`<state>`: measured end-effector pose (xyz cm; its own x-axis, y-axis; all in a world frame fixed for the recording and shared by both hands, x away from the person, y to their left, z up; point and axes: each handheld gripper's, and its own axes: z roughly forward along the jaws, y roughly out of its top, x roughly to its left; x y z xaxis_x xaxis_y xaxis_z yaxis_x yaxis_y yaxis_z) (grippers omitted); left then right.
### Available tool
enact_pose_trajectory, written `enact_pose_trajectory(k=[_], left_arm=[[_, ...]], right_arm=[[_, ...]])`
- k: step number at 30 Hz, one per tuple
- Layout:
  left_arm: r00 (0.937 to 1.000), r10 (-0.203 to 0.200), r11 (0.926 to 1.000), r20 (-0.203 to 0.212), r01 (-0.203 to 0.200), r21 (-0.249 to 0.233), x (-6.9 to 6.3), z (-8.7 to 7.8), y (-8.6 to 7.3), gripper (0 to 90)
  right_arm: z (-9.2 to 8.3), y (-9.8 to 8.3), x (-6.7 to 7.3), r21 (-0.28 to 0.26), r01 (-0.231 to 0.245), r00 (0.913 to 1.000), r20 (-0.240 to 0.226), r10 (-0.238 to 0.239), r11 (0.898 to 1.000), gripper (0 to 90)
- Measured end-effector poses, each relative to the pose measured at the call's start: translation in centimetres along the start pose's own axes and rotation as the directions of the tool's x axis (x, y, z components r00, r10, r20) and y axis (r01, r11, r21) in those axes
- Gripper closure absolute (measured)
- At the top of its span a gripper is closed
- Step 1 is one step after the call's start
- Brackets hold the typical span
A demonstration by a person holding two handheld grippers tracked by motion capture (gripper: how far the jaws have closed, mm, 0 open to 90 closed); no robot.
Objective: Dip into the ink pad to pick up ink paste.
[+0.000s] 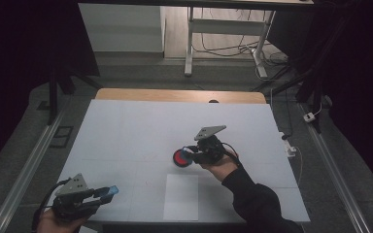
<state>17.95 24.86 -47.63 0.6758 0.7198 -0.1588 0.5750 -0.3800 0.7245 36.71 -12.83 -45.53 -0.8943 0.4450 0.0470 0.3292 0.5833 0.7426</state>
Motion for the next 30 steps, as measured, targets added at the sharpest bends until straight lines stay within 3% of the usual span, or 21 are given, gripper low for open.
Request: enact_pose_trajectory(k=[30], left_arm=[[1.0000,0.003,1.0000,0.001,-0.003,-0.002,0.0,0.0,0.0,68.6]], right_arm=[[-3.0,-1.3,3.5,-0.029,0.042,0.9967,-0.068,-0.044,0.999,69.6]])
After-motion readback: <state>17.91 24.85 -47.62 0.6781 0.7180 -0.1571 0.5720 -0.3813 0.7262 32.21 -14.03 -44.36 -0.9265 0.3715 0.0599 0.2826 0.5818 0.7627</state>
